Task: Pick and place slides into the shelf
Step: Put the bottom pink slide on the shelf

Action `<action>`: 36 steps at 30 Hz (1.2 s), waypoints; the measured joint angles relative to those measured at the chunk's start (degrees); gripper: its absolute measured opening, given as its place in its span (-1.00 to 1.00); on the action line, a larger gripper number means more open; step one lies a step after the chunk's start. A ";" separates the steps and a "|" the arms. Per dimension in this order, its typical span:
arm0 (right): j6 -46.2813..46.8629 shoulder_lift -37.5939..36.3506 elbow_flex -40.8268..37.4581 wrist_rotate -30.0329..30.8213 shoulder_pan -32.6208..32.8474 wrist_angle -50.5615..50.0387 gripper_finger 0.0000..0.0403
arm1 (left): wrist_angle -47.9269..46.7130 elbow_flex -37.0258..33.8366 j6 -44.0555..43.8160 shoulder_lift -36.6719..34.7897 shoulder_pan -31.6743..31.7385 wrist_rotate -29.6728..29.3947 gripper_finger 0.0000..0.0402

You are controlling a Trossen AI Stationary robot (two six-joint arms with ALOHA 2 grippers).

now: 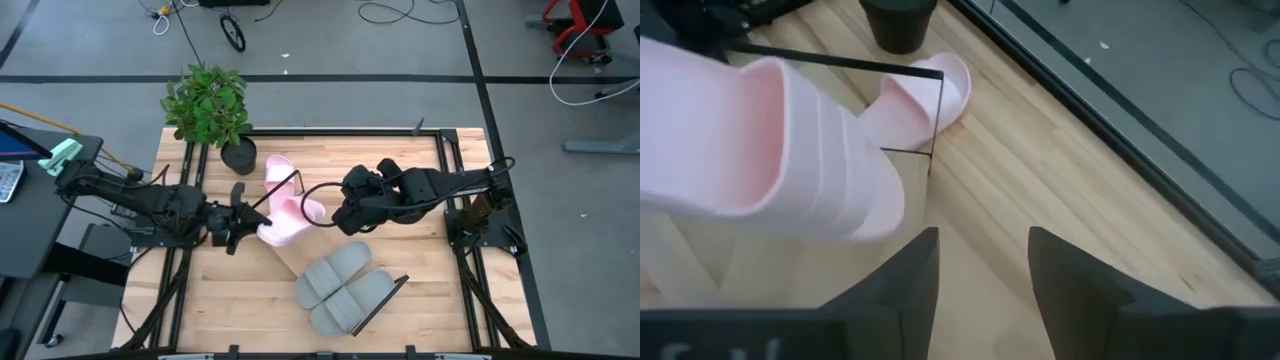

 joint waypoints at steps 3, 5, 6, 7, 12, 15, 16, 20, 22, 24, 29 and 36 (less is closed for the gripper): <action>0.00 0.00 0.00 0.06 0.00 1.19 -0.23 | -0.04 0.00 2.54 -0.27 -0.79 1.28 -0.66; -0.09 0.00 0.00 0.28 0.00 1.47 -0.25 | -0.84 0.00 2.76 -0.27 -1.05 1.47 -0.66; -0.19 0.00 0.00 0.27 0.00 1.48 -0.26 | -1.78 0.00 2.95 -0.27 -0.98 1.53 -0.66; -0.45 0.00 0.00 0.32 0.00 1.53 -0.27 | -2.90 0.00 3.29 -0.27 -0.72 1.79 -0.66; -1.52 0.00 0.00 2.30 -0.01 1.76 -0.31 | -3.51 0.03 5.05 0.09 0.75 3.24 -0.66; -1.62 0.00 0.00 3.06 -0.25 1.76 -0.32 | -4.34 0.04 7.72 0.21 1.72 3.23 -0.66; -1.71 0.00 0.00 3.06 -0.26 1.77 -0.32 | -4.37 0.04 8.10 0.21 2.14 3.62 -0.66; -3.12 0.00 0.00 3.25 -0.36 2.28 -0.34 | -4.19 0.04 7.63 1.39 4.34 8.91 -0.66; -3.15 0.00 0.00 4.00 -0.37 2.49 -0.35 | -4.43 0.04 7.42 2.64 5.10 9.90 -0.66; -3.15 -0.01 0.00 4.44 -0.37 2.57 -0.35 | -4.07 0.04 8.24 3.85 5.51 9.99 -0.66; -3.17 -0.02 0.02 4.50 -0.37 2.57 -0.37 | -1.90 0.04 8.34 7.01 5.39 10.72 -0.66; -4.20 -0.02 0.02 4.48 -0.37 2.57 -0.39 | -2.36 0.04 10.02 10.70 5.94 7.35 -0.66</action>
